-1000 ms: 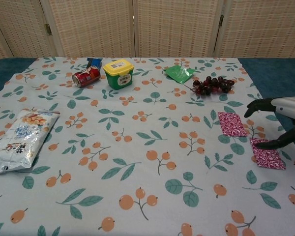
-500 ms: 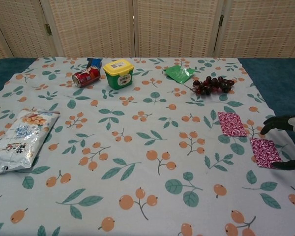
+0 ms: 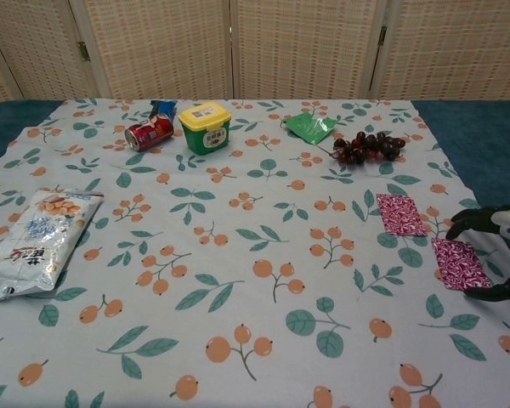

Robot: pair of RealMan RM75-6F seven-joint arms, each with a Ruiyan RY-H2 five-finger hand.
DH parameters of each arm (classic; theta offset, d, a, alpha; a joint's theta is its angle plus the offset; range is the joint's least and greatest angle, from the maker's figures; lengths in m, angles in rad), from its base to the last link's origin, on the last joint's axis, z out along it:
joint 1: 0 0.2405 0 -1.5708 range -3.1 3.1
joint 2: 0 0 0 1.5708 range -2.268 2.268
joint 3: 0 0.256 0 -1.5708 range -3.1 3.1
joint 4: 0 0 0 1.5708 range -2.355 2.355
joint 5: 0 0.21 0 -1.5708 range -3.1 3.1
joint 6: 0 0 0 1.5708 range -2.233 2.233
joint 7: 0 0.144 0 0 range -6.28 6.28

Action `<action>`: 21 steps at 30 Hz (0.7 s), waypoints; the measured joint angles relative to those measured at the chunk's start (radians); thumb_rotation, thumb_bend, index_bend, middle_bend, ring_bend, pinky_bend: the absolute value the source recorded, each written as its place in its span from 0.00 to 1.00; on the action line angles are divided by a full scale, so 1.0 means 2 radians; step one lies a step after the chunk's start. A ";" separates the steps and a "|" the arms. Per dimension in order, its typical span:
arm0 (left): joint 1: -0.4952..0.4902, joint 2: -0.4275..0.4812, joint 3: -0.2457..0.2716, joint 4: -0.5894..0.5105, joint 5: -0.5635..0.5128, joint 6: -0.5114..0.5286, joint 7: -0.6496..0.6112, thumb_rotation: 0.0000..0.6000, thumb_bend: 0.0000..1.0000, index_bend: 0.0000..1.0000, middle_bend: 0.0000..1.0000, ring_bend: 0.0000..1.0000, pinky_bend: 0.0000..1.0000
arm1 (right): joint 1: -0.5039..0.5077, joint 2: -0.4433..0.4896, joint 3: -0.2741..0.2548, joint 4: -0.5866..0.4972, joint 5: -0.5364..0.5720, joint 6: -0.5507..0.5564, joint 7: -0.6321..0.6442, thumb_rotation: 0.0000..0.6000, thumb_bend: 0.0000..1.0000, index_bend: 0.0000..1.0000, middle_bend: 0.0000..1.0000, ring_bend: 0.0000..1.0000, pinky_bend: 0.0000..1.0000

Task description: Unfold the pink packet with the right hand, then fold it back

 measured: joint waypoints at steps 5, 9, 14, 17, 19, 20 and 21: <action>-0.001 -0.001 0.000 0.002 0.001 -0.001 -0.002 1.00 0.22 0.19 0.09 0.17 0.00 | 0.000 -0.004 0.002 0.006 0.000 0.000 -0.002 0.59 0.24 0.18 0.10 0.00 0.00; 0.000 0.000 0.000 0.002 -0.001 -0.002 -0.002 1.00 0.22 0.19 0.09 0.17 0.00 | 0.000 -0.009 0.003 0.013 0.001 -0.003 -0.006 0.59 0.24 0.18 0.10 0.00 0.00; 0.000 -0.001 0.000 0.003 -0.001 -0.003 -0.003 1.00 0.22 0.19 0.09 0.17 0.00 | 0.000 -0.012 0.004 0.015 -0.001 -0.003 -0.007 0.60 0.24 0.18 0.11 0.00 0.00; 0.000 -0.001 0.000 0.003 -0.001 -0.002 -0.004 1.00 0.21 0.19 0.09 0.17 0.00 | -0.001 -0.012 0.004 0.015 -0.002 -0.002 -0.008 0.61 0.24 0.19 0.11 0.00 0.00; 0.000 -0.001 0.000 0.003 -0.001 -0.002 -0.004 1.00 0.22 0.19 0.09 0.17 0.00 | -0.002 -0.012 0.004 0.013 -0.003 0.000 -0.010 0.64 0.24 0.22 0.11 0.00 0.00; 0.000 -0.001 0.000 0.003 -0.001 -0.002 -0.004 1.00 0.22 0.19 0.09 0.17 0.00 | -0.002 -0.011 0.004 0.012 -0.003 0.001 -0.010 0.66 0.24 0.23 0.11 0.00 0.00; 0.000 -0.001 0.000 0.003 -0.001 -0.002 -0.004 1.00 0.22 0.19 0.09 0.17 0.00 | -0.003 -0.011 0.005 0.010 -0.004 0.003 -0.010 0.67 0.24 0.24 0.11 0.00 0.00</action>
